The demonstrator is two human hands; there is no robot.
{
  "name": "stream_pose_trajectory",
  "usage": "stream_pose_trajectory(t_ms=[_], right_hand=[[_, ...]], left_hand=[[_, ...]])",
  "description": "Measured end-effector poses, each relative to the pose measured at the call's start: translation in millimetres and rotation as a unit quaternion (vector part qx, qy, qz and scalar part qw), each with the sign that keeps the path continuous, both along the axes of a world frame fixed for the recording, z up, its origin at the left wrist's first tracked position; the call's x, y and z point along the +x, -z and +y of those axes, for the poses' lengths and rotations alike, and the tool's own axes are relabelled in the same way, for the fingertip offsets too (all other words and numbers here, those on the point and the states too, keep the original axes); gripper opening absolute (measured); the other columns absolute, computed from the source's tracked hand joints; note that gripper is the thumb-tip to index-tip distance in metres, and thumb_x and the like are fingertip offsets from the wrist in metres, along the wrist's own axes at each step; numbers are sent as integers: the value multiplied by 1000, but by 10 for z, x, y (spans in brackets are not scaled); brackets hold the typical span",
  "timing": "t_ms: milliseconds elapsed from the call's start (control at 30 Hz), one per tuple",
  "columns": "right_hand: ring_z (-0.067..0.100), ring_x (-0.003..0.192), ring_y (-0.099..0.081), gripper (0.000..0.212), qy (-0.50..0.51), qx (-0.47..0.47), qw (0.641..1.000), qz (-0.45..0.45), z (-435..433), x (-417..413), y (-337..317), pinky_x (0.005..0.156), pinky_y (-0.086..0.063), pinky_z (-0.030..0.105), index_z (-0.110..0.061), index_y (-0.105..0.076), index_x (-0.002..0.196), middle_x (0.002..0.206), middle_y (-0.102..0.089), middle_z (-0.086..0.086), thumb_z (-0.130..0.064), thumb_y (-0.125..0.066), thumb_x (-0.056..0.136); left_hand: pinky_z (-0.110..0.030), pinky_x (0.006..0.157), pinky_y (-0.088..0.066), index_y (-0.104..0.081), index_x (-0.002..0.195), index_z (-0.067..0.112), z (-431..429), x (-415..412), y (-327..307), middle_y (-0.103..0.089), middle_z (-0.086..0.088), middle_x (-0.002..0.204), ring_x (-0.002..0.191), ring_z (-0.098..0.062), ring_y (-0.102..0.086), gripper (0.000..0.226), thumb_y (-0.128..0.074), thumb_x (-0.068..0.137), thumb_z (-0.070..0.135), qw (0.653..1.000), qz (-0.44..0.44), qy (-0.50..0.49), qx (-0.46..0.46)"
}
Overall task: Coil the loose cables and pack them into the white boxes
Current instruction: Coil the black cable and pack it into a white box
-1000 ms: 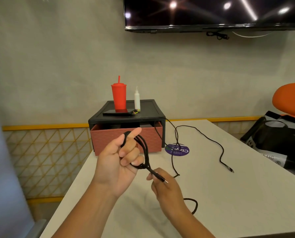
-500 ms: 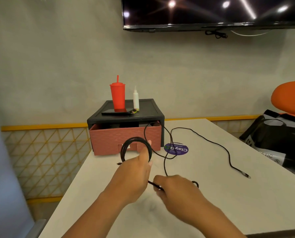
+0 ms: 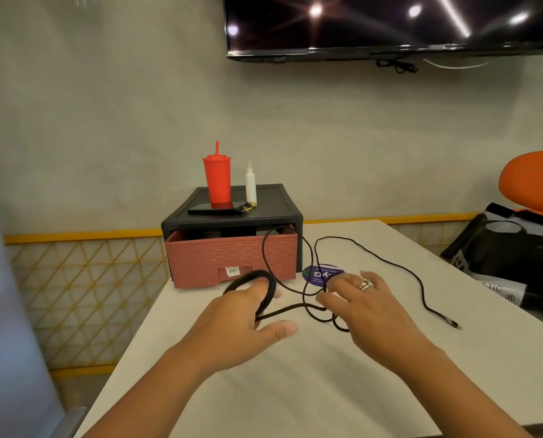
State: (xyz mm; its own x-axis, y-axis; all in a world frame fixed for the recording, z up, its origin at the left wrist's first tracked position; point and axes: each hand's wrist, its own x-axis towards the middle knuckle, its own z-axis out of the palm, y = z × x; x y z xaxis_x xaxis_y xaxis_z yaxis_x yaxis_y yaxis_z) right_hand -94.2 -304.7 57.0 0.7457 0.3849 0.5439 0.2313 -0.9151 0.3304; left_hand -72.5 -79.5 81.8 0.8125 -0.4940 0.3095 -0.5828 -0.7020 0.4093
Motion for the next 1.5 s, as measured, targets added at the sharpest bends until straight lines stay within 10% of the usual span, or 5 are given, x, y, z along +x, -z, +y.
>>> stream_pose_trajectory(t_ms=[333,633,1033,1267,1500], right_hand=[[26,60,-60,26,146,82,980,-108,-43,176,-83,94,-22,55,-17,-61,70,59,-57,-1,-17,-85,58],[24,93,-51,65,166,246,953,-57,-154,325,-306,107,8,47,-19,-53,62,64,-52,-5,-51,-2,87],[21,105,-50,34,62,406,907,97,-288,737,-228,112,-10,44,-20,-67,102,99,-65,6,-21,-33,99],[15,66,-49,26,-121,658,715,203,65,839,-353,68,-42,23,-12,-67,77,61,-51,1,2,-44,77],[7,107,-51,48,-81,531,789,299,292,754,-113,73,-39,8,-31,-50,126,115,-55,-10,-9,-61,84]], left_hand=[[-11,43,-30,-58,63,25,-23,-110,-157,-40,14,42,40,-3,-36,32,-50,94,24,978,93,79,-172],[-18,40,-21,-59,50,22,95,-107,-269,-24,7,38,37,-7,-18,32,-47,78,33,894,244,131,-351],[-14,32,-27,-57,52,17,220,-10,-267,-9,7,45,35,-8,-10,45,-91,40,45,687,386,206,-580],[-19,40,-33,-59,68,14,142,110,-184,-23,5,46,39,-10,-21,32,-66,83,41,533,448,366,-618],[-15,29,-25,-44,50,20,170,92,-191,-9,7,43,35,-10,-8,49,-91,46,31,583,400,222,-671]])
